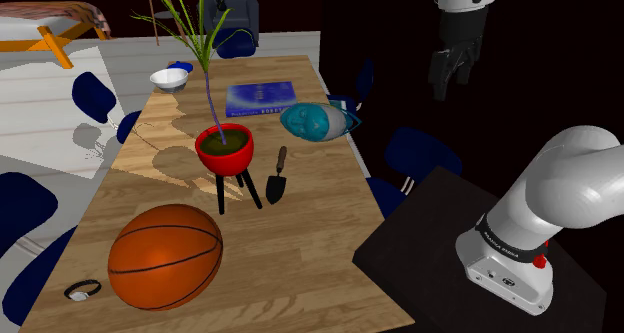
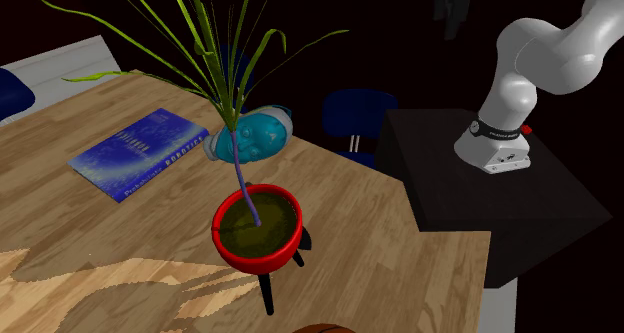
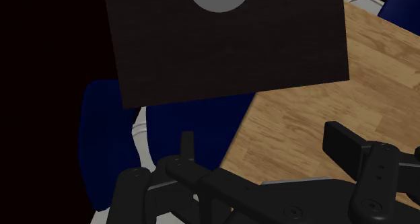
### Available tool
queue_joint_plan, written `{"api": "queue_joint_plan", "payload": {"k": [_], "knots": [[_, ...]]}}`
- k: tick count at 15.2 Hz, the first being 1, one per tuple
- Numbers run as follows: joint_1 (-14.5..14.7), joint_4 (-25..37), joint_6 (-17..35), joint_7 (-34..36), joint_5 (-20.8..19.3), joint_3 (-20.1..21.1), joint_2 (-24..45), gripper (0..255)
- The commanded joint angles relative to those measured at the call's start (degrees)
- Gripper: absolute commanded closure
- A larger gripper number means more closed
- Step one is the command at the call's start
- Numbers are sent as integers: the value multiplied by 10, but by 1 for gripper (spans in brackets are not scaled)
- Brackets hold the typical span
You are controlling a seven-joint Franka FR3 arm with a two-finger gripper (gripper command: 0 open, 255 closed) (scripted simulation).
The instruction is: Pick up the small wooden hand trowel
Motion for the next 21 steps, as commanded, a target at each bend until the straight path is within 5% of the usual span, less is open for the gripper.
{"api": "queue_joint_plan", "payload": {"k": [1, 11, 21], "knots": [[0, 0, 0, 0, 0, 0, 0, 0], [9, -81, 223, 102, 68, 54, 101, 0], [12, -72, 451, 195, 100, 106, 292, 0]]}}
